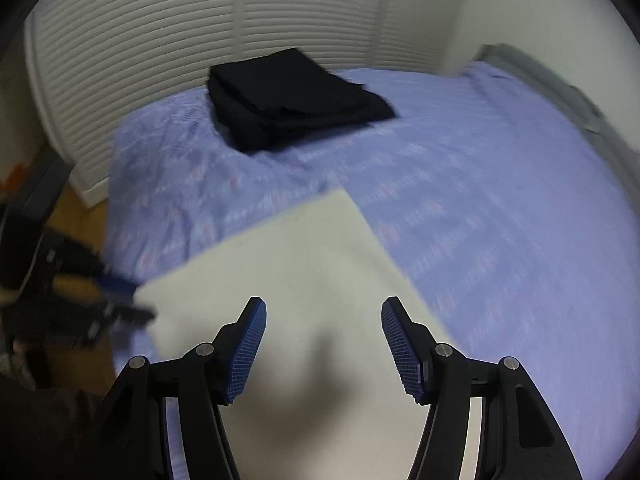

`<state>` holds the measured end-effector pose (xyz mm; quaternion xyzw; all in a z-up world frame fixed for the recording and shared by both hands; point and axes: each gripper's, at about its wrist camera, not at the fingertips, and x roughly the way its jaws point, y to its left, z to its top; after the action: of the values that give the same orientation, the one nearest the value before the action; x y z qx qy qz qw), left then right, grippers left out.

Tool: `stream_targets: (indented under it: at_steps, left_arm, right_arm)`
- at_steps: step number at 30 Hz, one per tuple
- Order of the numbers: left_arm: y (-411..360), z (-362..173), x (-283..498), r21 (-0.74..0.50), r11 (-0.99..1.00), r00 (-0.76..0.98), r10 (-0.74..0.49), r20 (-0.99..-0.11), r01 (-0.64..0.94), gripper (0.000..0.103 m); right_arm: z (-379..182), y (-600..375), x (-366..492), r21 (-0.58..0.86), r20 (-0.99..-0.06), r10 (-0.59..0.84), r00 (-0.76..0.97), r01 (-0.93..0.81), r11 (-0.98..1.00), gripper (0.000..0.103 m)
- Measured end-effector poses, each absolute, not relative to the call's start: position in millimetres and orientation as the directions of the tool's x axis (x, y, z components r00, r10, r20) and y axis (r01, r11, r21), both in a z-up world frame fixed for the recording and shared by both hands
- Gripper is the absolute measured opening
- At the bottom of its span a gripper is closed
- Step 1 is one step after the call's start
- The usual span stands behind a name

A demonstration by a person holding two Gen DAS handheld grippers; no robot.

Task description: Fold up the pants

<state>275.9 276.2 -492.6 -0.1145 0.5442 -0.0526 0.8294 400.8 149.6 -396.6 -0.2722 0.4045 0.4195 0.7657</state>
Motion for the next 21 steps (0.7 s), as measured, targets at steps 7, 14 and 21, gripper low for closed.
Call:
stream_targets:
  at_steps: [7, 14, 21]
  left_arm:
    - [277.0, -497.2, 280.9, -0.291, 0.945, 0.419, -0.207, -0.884, -0.149, 0.031]
    - [266.6, -497.4, 286.3, -0.263, 0.922, 0.426, -0.125, -0.896, -0.283, 0.024]
    - [254.3, -479.0, 278.4, -0.206, 0.905, 0.458, -0.014, -0.889, -0.373, 0.012]
  right_arm:
    - [-424.7, 214.0, 478.6, -0.008, -0.911, 0.394, 0.119, -0.962, 0.274, 0.061]
    - [-463.5, 236.4, 493.0, 0.114, -0.951, 0.297, -0.082, -0.989, 0.092, 0.027]
    - [-449.5, 229.0, 481.1, 0.101, -0.932, 0.352, -0.084, -0.994, 0.031, 0.007]
